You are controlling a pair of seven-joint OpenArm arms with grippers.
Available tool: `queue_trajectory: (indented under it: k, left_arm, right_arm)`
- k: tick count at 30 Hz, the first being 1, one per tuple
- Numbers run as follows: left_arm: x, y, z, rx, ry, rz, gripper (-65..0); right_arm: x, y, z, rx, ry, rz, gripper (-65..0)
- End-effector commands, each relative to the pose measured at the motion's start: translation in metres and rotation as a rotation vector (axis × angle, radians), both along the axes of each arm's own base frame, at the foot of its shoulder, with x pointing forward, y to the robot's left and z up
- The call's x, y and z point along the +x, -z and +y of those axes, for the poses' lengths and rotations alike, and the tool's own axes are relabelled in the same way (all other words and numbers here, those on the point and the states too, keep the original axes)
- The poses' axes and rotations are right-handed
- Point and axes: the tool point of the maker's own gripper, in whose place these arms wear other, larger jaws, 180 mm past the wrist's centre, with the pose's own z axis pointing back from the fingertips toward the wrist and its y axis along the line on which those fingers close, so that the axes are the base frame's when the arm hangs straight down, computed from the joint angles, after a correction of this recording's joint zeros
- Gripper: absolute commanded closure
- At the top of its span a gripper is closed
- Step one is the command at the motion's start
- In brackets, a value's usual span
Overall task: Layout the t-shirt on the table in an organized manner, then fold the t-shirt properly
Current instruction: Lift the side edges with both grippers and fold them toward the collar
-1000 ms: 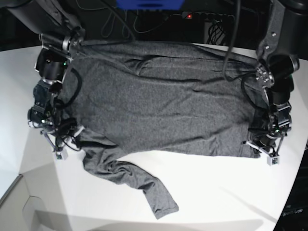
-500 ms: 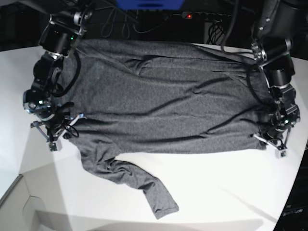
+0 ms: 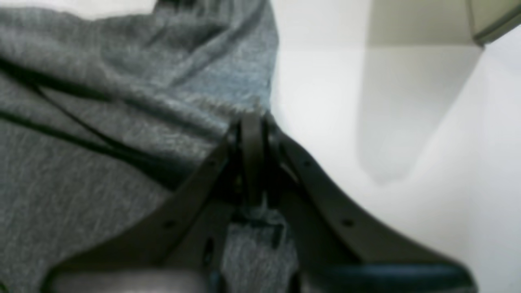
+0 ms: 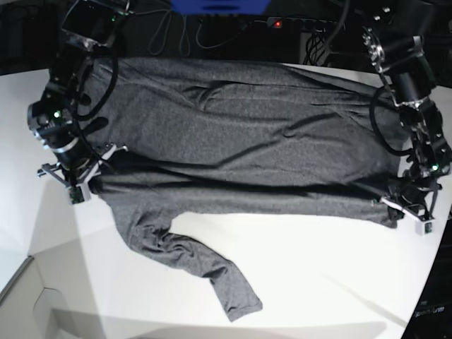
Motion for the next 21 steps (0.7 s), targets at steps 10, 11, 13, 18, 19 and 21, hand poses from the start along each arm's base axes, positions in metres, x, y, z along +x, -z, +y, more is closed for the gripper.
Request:
queue_trajectory:
  k: [10,11,13,18,19,21]
  left_arm:
    - [-0.023,-0.034,0.007,0.036,0.001,-0.086,0.0]
    - [-0.027,-0.037,0.013,0.037,-0.016,-0.096,0.0]
    - [-0.033,-0.04,0.021,0.04,-0.041,-0.106,0.0]
    - [-0.054,-0.028,0.032,0.032,-0.072,-0.074,0.0]
    - [-0.058,-0.026,0.033,0.019,-0.079,-0.075,0.0]
    - [-0.063,-0.024,0.035,-0.002,-0.088,-0.077,0.0]
  right_arm:
    - [-0.025,-0.01,-0.002,0.004,-0.017,-0.036,0.0]
    - [-0.028,-0.008,-0.002,0.004,-0.016,-0.027,0.0]
    - [-0.031,-0.005,-0.002,0.003,-0.016,-0.019,0.0]
    - [-0.044,-0.005,-0.012,-0.009,0.016,-0.011,0.0]
    - [-0.047,-0.006,-0.013,-0.007,0.027,-0.013,0.0]
    - [-0.049,-0.01,-0.016,-0.011,0.042,-0.023,0.0]
